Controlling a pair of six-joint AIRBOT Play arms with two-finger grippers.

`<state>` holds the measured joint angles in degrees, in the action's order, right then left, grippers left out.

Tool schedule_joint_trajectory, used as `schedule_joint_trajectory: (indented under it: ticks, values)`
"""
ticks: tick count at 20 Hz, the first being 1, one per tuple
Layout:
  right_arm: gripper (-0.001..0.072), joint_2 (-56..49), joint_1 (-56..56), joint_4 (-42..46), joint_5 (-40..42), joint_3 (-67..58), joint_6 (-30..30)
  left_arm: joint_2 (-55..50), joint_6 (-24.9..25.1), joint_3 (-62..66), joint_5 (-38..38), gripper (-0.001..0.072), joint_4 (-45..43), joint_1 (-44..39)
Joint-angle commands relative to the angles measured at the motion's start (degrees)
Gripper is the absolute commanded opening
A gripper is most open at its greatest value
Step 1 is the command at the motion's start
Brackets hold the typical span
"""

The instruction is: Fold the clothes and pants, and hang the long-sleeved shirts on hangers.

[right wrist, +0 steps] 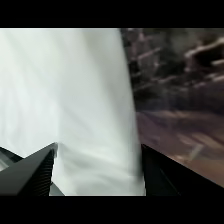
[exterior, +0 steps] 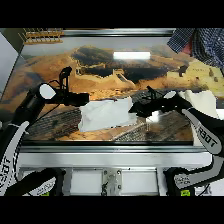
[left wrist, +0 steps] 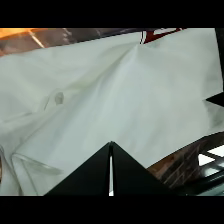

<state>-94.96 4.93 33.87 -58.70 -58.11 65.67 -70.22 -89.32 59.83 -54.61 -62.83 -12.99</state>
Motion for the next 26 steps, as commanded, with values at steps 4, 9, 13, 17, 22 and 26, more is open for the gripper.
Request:
schedule_joint_trajectory:
  ticks: [4,9,13,17,22,26]
  values:
    - [0.001,-2.6,7.0,-7.1,5.0,0.2,-4.4,0.1,-0.7,-0.2,1.7,0.0009,0.0,-0.8]
    - [0.0009,3.2,1.5,10.1,2.7,-6.2,10.0,0.1,-0.7,-0.2,1.7,0.0008,-0.1,-0.8]
    - [0.0009,11.5,-12.5,32.8,-6.6,-17.8,23.6,0.1,-0.7,-0.2,2.1,0.0009,-0.1,-0.8]
    - [0.0009,17.1,-28.2,36.6,-8.5,-24.9,24.9,0.1,-0.7,-0.2,3.0,0.0009,-0.1,-0.8]
    - [0.0009,19.8,-41.7,34.8,-7.5,-27.4,25.2,0.1,-0.7,-0.2,3.5,0.0009,-0.1,-0.8]
    - [0.0009,21.9,-44.9,32.8,-5.8,-27.5,25.2,0.0,-0.7,-0.2,3.9,0.0009,-0.1,-0.8]
